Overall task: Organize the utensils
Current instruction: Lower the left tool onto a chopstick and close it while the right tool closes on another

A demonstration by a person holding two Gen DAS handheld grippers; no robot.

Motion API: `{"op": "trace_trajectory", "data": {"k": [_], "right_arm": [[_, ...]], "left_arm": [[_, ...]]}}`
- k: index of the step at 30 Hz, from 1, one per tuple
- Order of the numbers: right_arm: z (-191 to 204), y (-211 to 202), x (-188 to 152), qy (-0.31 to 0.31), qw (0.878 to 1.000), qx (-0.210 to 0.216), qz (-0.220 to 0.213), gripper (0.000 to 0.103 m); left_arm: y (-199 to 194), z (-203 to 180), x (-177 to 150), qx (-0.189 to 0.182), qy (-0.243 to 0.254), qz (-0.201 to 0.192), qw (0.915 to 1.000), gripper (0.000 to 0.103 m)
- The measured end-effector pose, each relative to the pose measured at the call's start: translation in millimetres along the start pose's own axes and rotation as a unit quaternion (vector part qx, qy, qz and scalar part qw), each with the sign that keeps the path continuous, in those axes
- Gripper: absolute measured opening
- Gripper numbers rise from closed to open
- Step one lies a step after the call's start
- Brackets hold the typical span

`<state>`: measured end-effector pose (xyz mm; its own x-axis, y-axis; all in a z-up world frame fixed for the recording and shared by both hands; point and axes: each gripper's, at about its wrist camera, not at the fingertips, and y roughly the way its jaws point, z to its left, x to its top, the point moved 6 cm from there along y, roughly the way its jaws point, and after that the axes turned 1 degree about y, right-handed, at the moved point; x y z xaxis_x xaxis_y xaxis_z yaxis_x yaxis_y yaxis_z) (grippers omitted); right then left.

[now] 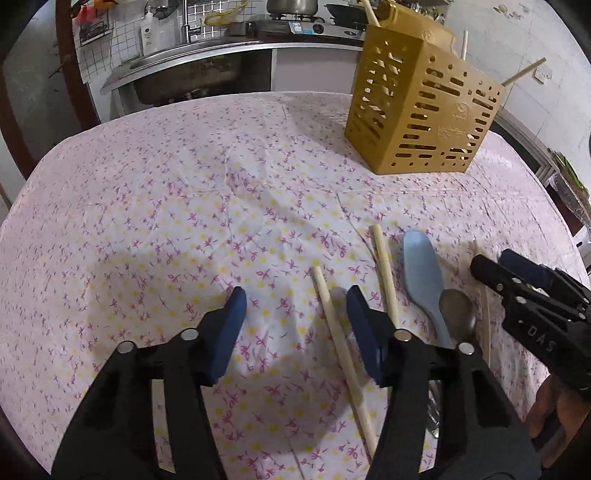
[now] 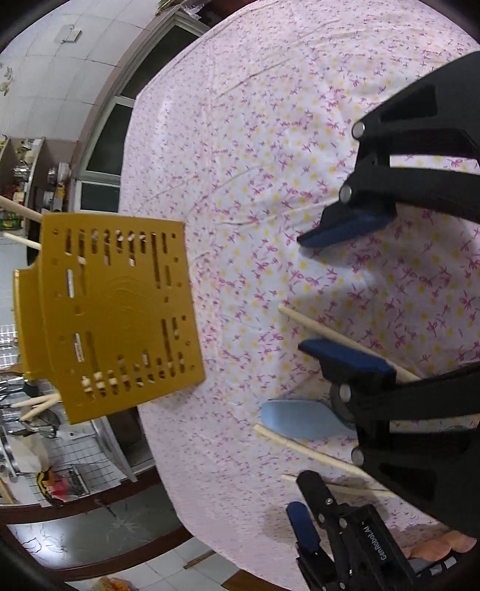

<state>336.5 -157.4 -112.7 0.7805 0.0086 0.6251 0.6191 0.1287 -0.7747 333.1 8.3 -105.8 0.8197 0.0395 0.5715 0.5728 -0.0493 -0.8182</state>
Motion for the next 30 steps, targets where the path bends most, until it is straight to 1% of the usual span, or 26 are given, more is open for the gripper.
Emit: {"op": "trace_trajectory", "data": {"k": [3,4,6,7,8,9,11,13,15,19,22,25,30], "right_arm": [[4,4,-1,-0.010,1.000,-0.009,0.006,0.048],[5,4,-1,-0.014,1.000,-0.011,0.006,0.046],[7,4,-2,-0.014,1.000,-0.004,0.008,0.031],[6,3,-1,-0.013,1.000,0.002,0.009,0.027],[5,3,-1,-0.007,1.000,0.014,0.010,0.021],[3,2,0,0.000,1.000,0.022,0.012,0.018],[0,2,0,0.008,0.999,0.032,0.015,0.015],[-1,2,0,0.009,0.999,0.037,0.016,0.012],[-2,0,1,0.007,0.999,0.040,0.016,0.009],[-4,-3,2,0.003,0.999,0.041,0.013,0.008],[-5,0,1,0.003,0.999,0.045,0.018,0.008],[0,3,-1,-0.013,0.999,0.031,0.021,0.010],[2,4,-1,-0.019,0.999,0.025,0.024,0.012]], "left_arm": [[4,-6,2,0.010,0.008,-0.001,0.9999,0.053],[5,-8,2,0.012,0.012,-0.001,0.9999,0.050],[4,-9,3,0.010,0.014,0.000,0.9999,0.042],[4,-10,3,0.005,0.015,0.000,0.9999,0.035],[3,-9,3,0.005,0.015,0.001,0.9999,0.030],[3,-8,2,0.004,0.014,0.001,0.9999,0.028],[2,-8,2,-0.008,0.015,0.003,0.9998,0.014],[2,-9,2,-0.016,0.016,0.006,0.9997,0.010],[2,-10,2,-0.017,0.019,0.007,0.9996,0.009],[2,-8,3,-0.023,0.016,0.010,0.9995,0.008],[3,-11,3,-0.012,0.027,0.009,0.9995,0.008],[4,-16,2,0.004,0.046,0.010,0.9989,0.009],[7,-19,5,0.011,0.045,0.011,0.9989,0.009]]}}
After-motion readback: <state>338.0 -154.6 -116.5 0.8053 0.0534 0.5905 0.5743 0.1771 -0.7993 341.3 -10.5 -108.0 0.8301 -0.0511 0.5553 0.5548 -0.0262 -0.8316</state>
